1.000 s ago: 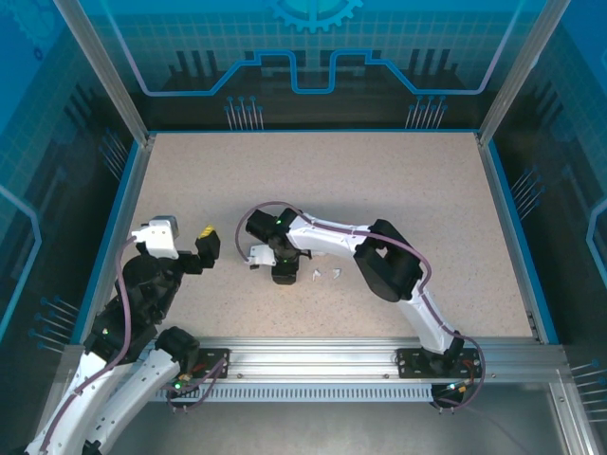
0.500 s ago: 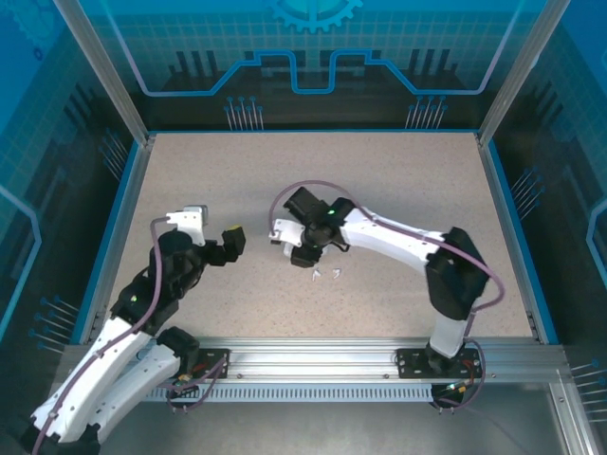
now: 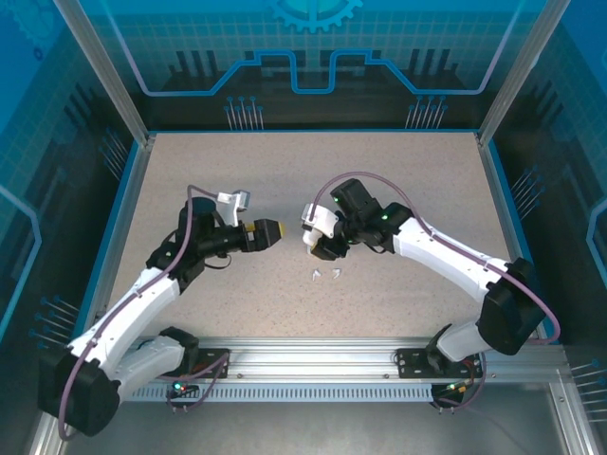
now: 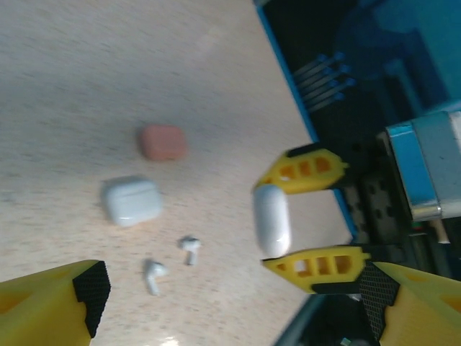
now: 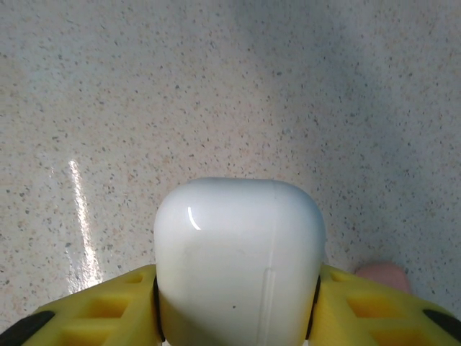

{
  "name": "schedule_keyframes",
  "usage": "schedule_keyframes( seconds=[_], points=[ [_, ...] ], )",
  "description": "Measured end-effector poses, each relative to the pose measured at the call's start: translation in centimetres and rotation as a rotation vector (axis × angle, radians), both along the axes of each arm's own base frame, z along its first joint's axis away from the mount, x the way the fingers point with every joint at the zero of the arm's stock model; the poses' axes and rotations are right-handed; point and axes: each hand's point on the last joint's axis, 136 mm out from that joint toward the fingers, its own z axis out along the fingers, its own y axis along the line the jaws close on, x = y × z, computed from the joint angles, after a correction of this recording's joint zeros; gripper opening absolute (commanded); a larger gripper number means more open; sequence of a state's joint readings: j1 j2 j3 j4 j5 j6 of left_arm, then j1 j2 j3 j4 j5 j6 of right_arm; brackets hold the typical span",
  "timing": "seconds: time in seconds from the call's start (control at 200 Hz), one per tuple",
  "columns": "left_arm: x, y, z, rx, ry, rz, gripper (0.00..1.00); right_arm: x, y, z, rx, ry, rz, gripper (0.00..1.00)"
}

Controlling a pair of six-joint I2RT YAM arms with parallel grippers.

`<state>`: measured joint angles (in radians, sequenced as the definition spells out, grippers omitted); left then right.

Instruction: Insert the wireless bluetooth earbuds into the charging case

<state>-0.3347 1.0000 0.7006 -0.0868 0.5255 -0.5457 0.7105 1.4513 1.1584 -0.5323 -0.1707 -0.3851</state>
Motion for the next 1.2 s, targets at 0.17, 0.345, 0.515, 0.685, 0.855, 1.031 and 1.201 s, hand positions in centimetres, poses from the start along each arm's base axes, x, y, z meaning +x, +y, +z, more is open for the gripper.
schedule_keyframes(
  seconds=[0.17, 0.345, 0.515, 0.685, 0.855, 1.031, 1.201],
  points=[
    [-0.6, -2.0, -0.2, -0.079, 0.062, -0.108, 0.89, -0.3, 0.5, 0.8, 0.039, -0.004, 0.022, 0.46],
    [-1.4, -3.7, -0.5, -0.110, 0.090, -0.190, 0.85, -0.6, 0.9, 1.0, 0.063, 0.007, 0.042, 0.46],
    [-1.5, -5.0, -1.1, -0.127, 0.118, -0.234, 0.80, -0.8, 1.1, 1.2, 0.073, 0.013, 0.052, 0.46],
    [-1.6, -6.1, -1.7, -0.134, 0.140, -0.264, 0.69, -1.0, 1.3, 1.3, 0.076, 0.014, 0.060, 0.46],
    [-1.6, -6.9, -1.9, -0.136, 0.150, -0.283, 0.56, -1.3, 1.7, 1.7, 0.076, 0.008, 0.073, 0.47],
    [-1.4, -7.2, -1.6, -0.135, 0.137, -0.292, 0.44, -1.2, 1.8, 1.9, 0.074, 0.002, 0.071, 0.47],
    [-1.4, -7.2, -2.1, -0.127, 0.158, -0.291, 0.33, -1.3, 1.7, 1.9, 0.063, 0.001, 0.068, 0.47]
  ],
)
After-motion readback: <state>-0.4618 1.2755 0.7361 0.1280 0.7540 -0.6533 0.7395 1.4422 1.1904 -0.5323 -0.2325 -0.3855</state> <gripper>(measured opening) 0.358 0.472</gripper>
